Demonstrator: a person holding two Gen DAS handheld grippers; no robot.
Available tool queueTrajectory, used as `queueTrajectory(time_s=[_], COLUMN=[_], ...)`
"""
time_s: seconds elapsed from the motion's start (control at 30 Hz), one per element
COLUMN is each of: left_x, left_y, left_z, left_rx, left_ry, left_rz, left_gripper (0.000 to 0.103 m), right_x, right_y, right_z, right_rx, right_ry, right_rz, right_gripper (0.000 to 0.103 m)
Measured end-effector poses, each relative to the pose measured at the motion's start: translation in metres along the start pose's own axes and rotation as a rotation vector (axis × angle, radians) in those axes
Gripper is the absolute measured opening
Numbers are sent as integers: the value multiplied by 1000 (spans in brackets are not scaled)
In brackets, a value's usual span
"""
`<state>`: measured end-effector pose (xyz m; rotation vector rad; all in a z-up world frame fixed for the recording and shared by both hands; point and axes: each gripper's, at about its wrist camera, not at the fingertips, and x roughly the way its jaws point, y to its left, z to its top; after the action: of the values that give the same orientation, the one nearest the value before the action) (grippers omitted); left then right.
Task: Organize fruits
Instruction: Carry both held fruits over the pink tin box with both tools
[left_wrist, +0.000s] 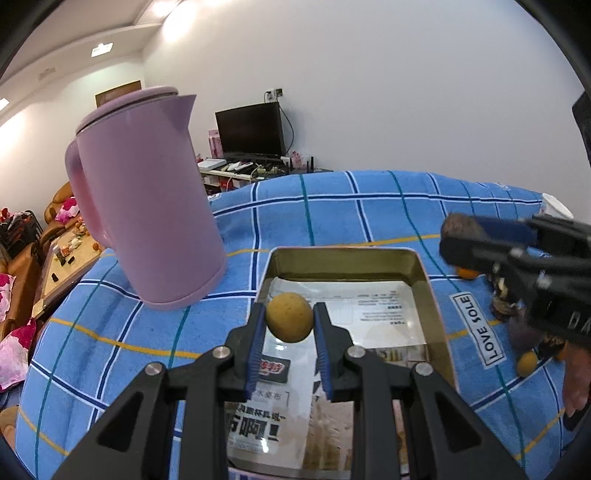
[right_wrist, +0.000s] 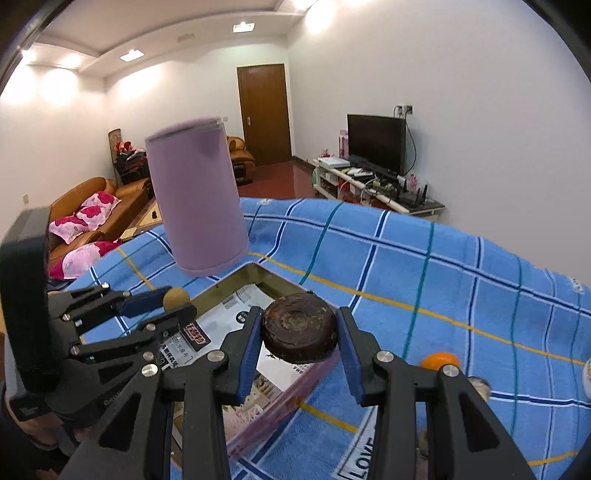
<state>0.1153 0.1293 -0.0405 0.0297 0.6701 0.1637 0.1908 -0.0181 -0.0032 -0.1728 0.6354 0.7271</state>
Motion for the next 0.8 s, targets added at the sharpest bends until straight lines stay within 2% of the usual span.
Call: queueTrajectory(time_s=[0.8], left_x=[27], left_y=[4], left_z=[6], left_rx=[28], left_ry=[57], left_rz=[3], left_gripper=[27], right_x=[47], right_y=[4], right_z=[-15], right_rx=[-7], right_ry=[99], right_rz=[16], right_gripper=[42])
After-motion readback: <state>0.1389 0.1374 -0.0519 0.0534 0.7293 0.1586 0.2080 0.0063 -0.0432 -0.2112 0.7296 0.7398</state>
